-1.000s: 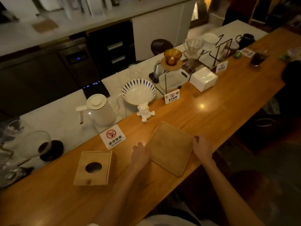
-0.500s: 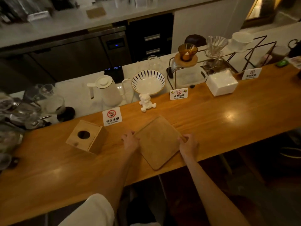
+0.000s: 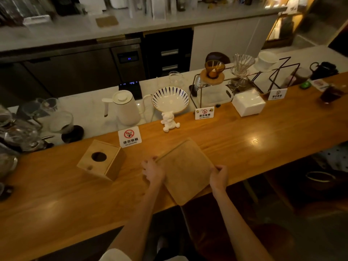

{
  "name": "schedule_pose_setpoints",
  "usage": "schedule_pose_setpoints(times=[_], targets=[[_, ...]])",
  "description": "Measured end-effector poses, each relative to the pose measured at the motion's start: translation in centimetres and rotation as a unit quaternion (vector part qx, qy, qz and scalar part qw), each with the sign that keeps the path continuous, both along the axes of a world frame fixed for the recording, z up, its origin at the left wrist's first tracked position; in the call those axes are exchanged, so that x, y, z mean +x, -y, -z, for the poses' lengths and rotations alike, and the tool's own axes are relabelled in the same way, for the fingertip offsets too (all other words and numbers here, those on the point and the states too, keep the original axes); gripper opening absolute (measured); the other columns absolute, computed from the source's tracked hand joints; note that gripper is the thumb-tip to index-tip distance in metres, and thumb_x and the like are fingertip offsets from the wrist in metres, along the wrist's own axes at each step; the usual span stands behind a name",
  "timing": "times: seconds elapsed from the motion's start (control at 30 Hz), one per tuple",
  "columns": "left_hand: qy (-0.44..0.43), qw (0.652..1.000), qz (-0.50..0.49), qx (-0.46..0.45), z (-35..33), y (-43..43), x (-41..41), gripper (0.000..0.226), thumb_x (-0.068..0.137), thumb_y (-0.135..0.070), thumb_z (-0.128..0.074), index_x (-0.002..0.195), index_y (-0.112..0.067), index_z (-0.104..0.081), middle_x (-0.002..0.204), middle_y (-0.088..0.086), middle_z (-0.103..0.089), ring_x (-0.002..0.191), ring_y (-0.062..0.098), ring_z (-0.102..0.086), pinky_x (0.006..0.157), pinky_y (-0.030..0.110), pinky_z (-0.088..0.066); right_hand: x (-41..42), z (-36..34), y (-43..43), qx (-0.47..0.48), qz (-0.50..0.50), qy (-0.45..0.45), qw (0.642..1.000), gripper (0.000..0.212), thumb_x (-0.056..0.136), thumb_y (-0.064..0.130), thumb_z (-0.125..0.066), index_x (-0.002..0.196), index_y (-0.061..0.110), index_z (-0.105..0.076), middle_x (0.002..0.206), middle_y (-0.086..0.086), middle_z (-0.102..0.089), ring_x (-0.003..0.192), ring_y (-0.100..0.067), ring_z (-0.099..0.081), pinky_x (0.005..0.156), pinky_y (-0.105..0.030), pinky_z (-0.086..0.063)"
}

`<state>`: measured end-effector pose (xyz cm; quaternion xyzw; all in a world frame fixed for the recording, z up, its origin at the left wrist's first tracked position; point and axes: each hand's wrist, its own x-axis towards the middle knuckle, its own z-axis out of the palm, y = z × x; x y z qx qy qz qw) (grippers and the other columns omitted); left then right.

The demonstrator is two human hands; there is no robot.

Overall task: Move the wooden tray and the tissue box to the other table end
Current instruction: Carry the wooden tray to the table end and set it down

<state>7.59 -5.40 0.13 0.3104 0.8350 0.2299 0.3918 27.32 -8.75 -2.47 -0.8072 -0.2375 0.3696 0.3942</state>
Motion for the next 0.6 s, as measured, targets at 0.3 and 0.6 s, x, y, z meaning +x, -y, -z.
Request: schedule_pose_setpoints(times=[0.3, 0.6], targets=[[0.163, 0.959, 0.128, 0.193, -7.3, -1.3, -4.2, 0.042, 0.098, -0.020, -0.057, 0.139, -0.026, -0.048, 0.148, 0.005, -0.038, 0.136, 0.025, -0.038, 0.112, 0.044, -0.035, -2.4, -11.5, 2.6, 0.025, -0.229, -0.146, 0.962, 0.025, 0.093, 0.052, -0.060, 0.106, 0.032, -0.060, 0.105, 0.010, -0.066, 0.094, -0.007, -0.061, 0.072, -0.026, -0.049], [0.204, 0.962, 0.123, 0.135, -6.8, 4.2, -1.0, 0.090, 0.081, -0.066, -0.063, 0.149, -0.012, -0.038, 0.144, 0.004, -0.050, 0.125, 0.028, -0.053, 0.104, 0.050, -0.048, -3.4, -10.2, 6.5, 0.137, 0.046, -0.158, 0.977, 0.030, 0.096, 0.052, -0.055, 0.117, 0.031, -0.057, 0.108, 0.011, -0.063, 0.098, -0.009, -0.059, 0.086, -0.037, -0.049]])
